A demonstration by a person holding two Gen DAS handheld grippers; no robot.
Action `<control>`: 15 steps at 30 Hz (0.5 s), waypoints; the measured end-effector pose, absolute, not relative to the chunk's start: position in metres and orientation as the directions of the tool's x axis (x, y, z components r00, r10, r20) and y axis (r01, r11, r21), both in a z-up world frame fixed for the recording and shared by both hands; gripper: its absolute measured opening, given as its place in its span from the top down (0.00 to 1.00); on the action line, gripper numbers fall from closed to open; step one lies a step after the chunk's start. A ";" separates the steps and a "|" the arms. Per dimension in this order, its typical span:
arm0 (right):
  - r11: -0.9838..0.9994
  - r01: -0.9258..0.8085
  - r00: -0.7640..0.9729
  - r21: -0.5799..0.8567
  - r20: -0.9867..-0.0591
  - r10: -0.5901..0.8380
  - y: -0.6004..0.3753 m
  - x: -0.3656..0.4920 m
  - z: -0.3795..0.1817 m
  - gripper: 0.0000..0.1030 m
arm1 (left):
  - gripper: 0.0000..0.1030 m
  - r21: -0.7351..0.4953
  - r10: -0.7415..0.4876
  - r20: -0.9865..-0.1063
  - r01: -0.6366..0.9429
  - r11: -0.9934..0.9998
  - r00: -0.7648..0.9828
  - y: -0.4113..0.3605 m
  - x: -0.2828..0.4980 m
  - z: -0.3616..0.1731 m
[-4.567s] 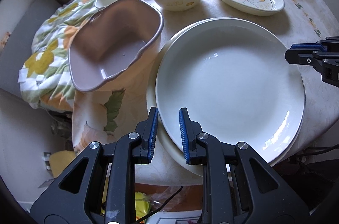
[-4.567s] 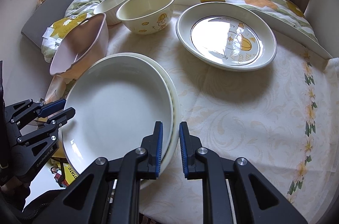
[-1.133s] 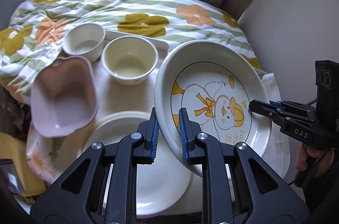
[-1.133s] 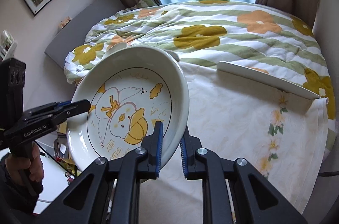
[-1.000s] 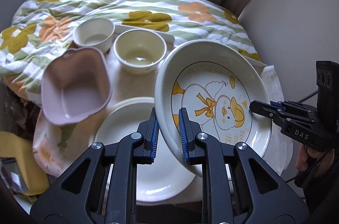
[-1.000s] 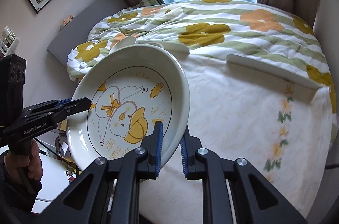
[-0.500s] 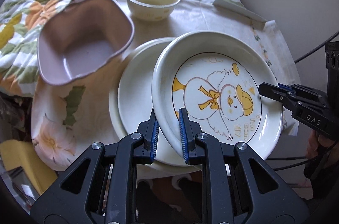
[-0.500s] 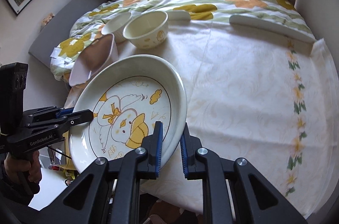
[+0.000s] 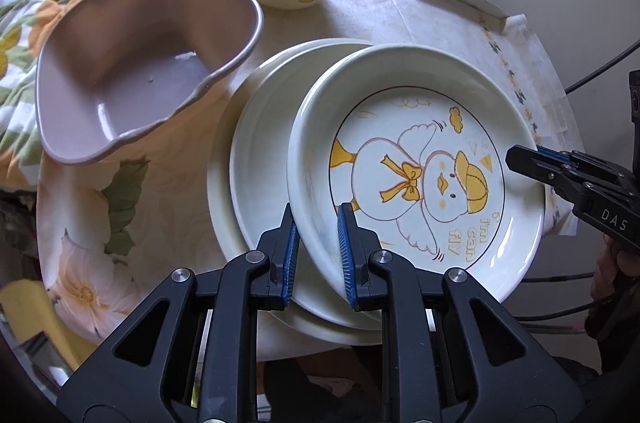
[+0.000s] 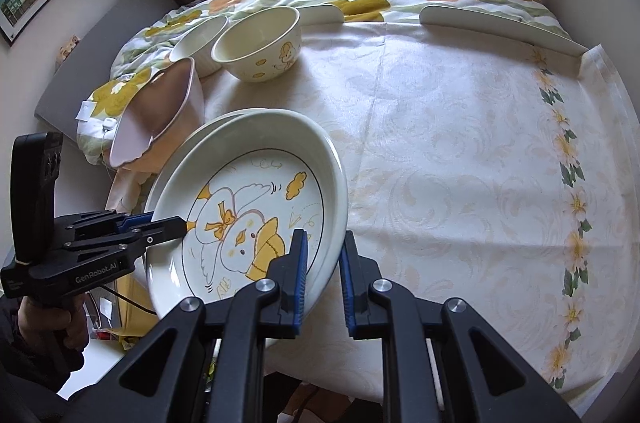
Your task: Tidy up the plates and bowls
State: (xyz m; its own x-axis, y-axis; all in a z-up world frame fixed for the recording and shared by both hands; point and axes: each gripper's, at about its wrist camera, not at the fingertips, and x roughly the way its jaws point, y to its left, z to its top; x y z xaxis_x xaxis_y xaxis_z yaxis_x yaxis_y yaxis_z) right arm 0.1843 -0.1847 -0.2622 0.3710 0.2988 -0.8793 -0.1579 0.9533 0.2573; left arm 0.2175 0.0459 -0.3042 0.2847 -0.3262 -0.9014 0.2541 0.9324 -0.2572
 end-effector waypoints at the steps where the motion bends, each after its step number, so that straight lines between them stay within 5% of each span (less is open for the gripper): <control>1: 0.953 -0.155 0.370 0.259 -0.879 0.299 -0.185 0.184 -0.262 0.86 | 0.84 -0.244 -0.316 -0.904 0.260 0.934 0.288 0.045 0.218 -0.304; 15: 0.952 -0.178 0.369 0.251 -0.879 0.301 -0.182 0.185 -0.263 0.86 | 0.84 0.107 -0.039 -0.913 0.330 0.938 0.407 0.015 0.211 -0.293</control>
